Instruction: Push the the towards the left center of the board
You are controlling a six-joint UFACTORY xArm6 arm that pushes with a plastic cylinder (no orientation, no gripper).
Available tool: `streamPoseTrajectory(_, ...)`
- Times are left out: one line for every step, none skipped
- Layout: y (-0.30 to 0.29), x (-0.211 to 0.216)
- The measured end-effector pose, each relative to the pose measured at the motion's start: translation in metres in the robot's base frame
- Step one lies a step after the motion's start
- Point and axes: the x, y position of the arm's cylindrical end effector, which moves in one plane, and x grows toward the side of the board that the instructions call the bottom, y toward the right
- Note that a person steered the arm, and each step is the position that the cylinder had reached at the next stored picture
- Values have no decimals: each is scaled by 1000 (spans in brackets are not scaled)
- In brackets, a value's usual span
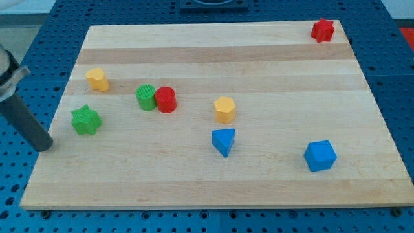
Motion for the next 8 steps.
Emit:
streamPoseTrajectory(-1, -19)
streamPoseTrajectory(9, -47)
streamPoseTrajectory(52, -51)
streamPoseTrajectory(105, -51)
streamPoseTrajectory(147, -51)
streamPoseTrajectory(185, -51)
streamPoseTrajectory(188, -51)
streamPoseTrajectory(164, -51)
